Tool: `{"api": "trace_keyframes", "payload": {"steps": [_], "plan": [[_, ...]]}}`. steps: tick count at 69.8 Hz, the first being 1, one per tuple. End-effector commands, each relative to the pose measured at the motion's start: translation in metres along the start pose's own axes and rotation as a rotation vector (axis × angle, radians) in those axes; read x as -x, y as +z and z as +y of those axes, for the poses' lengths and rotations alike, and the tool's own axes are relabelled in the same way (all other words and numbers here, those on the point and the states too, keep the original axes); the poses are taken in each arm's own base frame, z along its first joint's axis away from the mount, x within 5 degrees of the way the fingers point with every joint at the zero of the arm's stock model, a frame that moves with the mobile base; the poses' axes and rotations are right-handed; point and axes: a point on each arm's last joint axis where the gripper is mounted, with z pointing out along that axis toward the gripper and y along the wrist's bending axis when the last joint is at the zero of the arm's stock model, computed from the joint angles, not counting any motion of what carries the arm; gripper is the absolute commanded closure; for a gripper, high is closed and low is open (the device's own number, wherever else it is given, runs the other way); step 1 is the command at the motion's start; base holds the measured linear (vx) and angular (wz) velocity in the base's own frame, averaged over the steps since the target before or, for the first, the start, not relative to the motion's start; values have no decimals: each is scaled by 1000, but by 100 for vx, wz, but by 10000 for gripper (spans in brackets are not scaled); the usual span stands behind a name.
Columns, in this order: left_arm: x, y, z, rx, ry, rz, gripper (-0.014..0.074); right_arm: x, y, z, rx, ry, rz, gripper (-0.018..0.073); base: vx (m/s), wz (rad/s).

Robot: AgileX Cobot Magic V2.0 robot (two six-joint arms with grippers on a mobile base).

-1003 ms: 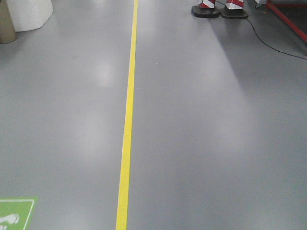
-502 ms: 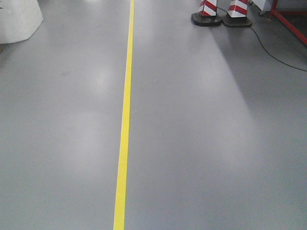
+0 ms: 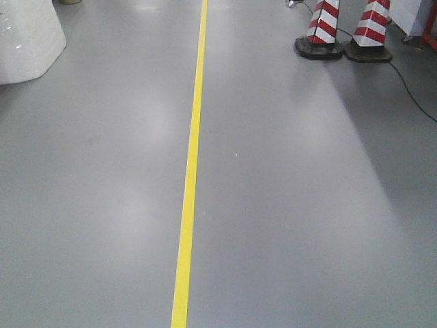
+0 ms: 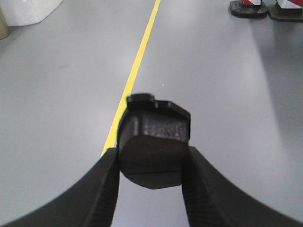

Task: Move and align brake pads A on conveyor
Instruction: 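Drive along the yellow floor line holding both pads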

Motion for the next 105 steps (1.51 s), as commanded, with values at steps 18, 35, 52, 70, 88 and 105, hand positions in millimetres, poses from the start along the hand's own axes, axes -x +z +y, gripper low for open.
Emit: {"api": "trace_keyframes", "payload": {"steps": [18, 35, 52, 70, 88, 105], "plan": [[16, -2, -2, -14, -12, -107, 602, 15, -4, 0, -5, -15, -106, 564, 80, -3], [16, -2, -2, -14, -12, -107, 602, 15, -4, 0, -4, -14, -106, 564, 83, -8], [16, -2, -2, -14, -12, -107, 602, 15, -4, 0, -4, -13, -104, 564, 83, -6], [16, -2, -2, -14, -12, -107, 602, 15, -4, 0, -4, -13, -102, 564, 85, 3], [16, -2, -2, -14, -12, -107, 602, 15, -4, 0, -4, -13, -102, 564, 86, 4], [16, -2, -2, -14, -12, -107, 602, 15, -4, 0, -4, -13, -102, 564, 84, -2]]}}
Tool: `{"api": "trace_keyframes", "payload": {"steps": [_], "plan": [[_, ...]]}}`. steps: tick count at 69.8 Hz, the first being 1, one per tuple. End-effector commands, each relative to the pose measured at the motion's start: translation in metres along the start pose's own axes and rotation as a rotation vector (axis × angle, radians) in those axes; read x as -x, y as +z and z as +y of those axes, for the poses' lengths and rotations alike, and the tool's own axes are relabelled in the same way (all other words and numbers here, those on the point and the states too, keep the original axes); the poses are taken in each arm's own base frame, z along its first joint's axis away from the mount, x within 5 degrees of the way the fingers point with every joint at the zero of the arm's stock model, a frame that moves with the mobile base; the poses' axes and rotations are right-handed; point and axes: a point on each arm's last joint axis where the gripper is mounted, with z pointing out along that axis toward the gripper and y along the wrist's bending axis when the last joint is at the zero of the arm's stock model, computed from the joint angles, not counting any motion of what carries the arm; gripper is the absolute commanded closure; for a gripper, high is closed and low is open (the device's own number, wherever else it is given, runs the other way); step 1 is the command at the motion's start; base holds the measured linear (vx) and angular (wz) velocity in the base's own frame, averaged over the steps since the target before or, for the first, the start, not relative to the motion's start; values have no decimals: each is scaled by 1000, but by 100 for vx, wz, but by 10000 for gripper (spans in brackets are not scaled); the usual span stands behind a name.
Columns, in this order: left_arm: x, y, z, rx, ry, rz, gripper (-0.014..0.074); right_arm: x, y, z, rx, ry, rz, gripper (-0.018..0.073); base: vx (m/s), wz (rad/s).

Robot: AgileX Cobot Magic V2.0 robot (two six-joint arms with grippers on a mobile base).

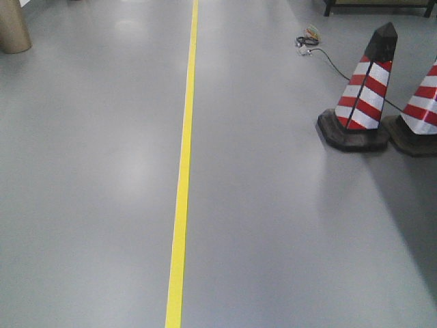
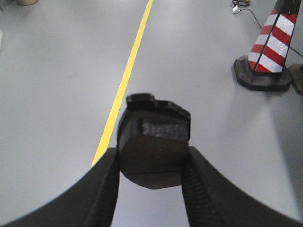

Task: Move and align brake pads A on conveyor
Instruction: 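Drive past the striped cones up to the black conveyor belt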

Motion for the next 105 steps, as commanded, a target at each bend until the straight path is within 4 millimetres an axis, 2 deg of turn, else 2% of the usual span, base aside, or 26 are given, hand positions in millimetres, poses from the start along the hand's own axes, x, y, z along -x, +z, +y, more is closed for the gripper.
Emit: {"api": "trace_keyframes", "payload": {"steps": [1, 57, 105], "plan": [[16, -2, -2, -14, -12, -107, 602, 16, -4, 0, -4, -13, -110, 564, 83, -5], [16, -2, -2, -14, -12, -107, 602, 16, -4, 0, -3, -13, -109, 564, 74, -5], [16, -2, -2, -14, -12, -107, 602, 16, -4, 0, -3, -13, -109, 564, 56, -6]]}}
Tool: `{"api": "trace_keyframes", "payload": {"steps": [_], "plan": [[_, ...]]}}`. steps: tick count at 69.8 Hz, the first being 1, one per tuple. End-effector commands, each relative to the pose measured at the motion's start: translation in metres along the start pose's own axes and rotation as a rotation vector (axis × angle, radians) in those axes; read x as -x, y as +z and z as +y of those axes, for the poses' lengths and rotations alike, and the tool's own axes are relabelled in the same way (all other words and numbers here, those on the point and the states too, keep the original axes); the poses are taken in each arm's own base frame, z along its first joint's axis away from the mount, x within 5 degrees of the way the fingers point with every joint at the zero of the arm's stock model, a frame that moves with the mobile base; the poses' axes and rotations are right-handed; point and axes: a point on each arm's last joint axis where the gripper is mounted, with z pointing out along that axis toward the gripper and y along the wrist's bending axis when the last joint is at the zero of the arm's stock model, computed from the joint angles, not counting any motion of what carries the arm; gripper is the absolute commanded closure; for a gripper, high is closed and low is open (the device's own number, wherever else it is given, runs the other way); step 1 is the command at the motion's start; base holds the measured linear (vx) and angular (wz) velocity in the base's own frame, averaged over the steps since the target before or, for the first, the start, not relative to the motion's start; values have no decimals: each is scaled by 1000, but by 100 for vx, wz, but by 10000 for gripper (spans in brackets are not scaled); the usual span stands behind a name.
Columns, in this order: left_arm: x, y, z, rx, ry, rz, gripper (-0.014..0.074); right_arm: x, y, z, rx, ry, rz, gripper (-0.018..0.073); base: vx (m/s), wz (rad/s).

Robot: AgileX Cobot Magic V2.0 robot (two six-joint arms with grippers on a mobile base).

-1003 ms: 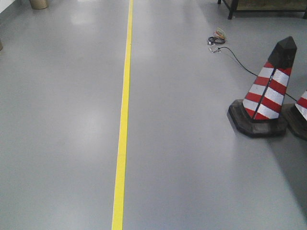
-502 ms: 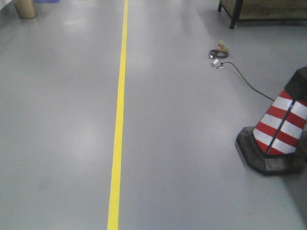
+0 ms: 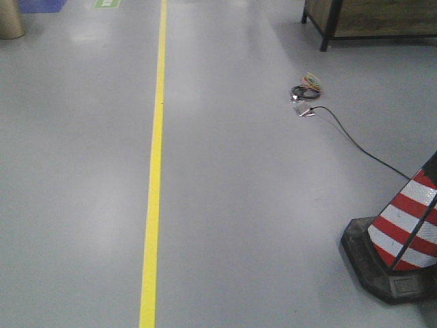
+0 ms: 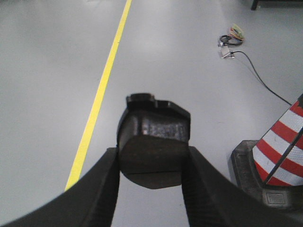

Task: Move and align brake pads A on conveyor
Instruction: 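Drive past the striped cones up to the black conveyor belt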

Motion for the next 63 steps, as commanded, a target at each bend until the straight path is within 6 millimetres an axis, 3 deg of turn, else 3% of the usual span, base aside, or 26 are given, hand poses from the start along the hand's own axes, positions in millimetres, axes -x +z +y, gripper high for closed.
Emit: {"api": "trace_keyframes", "payload": {"steps": [1, 23, 63], "plan": [[16, -2, -2, -14, -12, -107, 602, 16, -4, 0, -3, -13, -109, 564, 43, -23], [16, -2, -2, -14, -12, -107, 602, 16, -4, 0, -6, -15, -109, 564, 37, -53], [16, -2, -2, -14, -12, -107, 602, 16, -4, 0, -5, -15, -109, 564, 25, -99]]}}
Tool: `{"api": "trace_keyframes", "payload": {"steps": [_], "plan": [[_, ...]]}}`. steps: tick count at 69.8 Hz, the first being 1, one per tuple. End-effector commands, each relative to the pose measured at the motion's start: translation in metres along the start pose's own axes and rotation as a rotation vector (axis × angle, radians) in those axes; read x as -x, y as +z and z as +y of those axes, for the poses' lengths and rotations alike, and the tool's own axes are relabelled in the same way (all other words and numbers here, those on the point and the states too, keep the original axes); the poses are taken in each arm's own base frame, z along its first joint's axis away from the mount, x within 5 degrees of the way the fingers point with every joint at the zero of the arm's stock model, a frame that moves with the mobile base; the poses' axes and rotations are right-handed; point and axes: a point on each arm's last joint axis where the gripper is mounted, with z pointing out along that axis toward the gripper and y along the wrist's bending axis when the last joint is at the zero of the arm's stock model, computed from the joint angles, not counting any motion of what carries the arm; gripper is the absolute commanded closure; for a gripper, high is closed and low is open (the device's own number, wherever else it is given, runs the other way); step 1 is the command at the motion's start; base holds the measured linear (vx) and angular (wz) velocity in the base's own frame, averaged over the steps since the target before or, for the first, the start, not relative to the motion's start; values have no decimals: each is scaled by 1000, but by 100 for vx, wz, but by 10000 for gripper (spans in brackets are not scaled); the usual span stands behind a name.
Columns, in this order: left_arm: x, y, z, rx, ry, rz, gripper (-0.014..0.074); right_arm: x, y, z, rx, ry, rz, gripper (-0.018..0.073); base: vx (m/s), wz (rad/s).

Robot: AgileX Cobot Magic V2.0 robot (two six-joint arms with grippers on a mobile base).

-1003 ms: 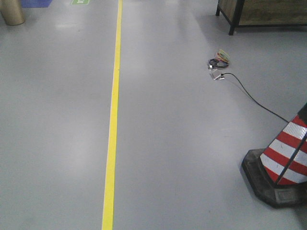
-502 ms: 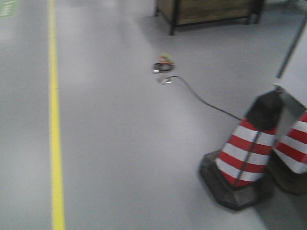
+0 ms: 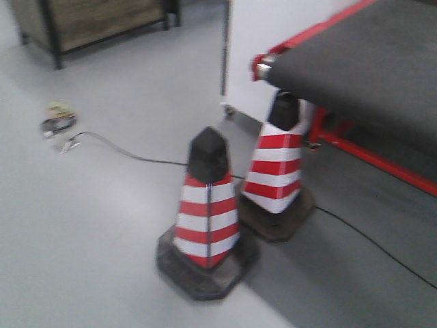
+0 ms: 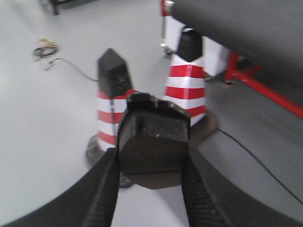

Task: Move and align brake pads A on conveyor
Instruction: 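Drive past the striped cones up to the black conveyor belt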

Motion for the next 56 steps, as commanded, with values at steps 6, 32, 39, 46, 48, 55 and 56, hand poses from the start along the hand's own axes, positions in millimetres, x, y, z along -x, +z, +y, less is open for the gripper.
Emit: {"api": "trace_keyframes", "payload": {"steps": [6, 32, 39, 46, 48, 55, 56], "plan": [[16, -2, -2, -14, -12, -107, 602, 16, -4, 0, -3, -13, -109, 564, 23, -88], [16, -2, -2, -14, -12, -107, 602, 16, -4, 0, -3, -13, -109, 564, 21, -82], [16, -2, -2, -14, -12, -107, 602, 16, -4, 0, -3, -13, -109, 564, 17, -78], [16, -2, -2, -14, -12, -107, 602, 15, -4, 0, -3, -13, -106, 564, 16, -72], [16, -2, -2, -14, -12, -107, 602, 15, -4, 0, -3, -13, -106, 564, 14, -66], [16, -2, -2, -14, -12, -107, 602, 15, -4, 0, -3, -13, -106, 564, 12, -62], [16, -2, -2, -14, -12, -107, 602, 15, -4, 0, -3, -13, -106, 564, 9, -58]]}}
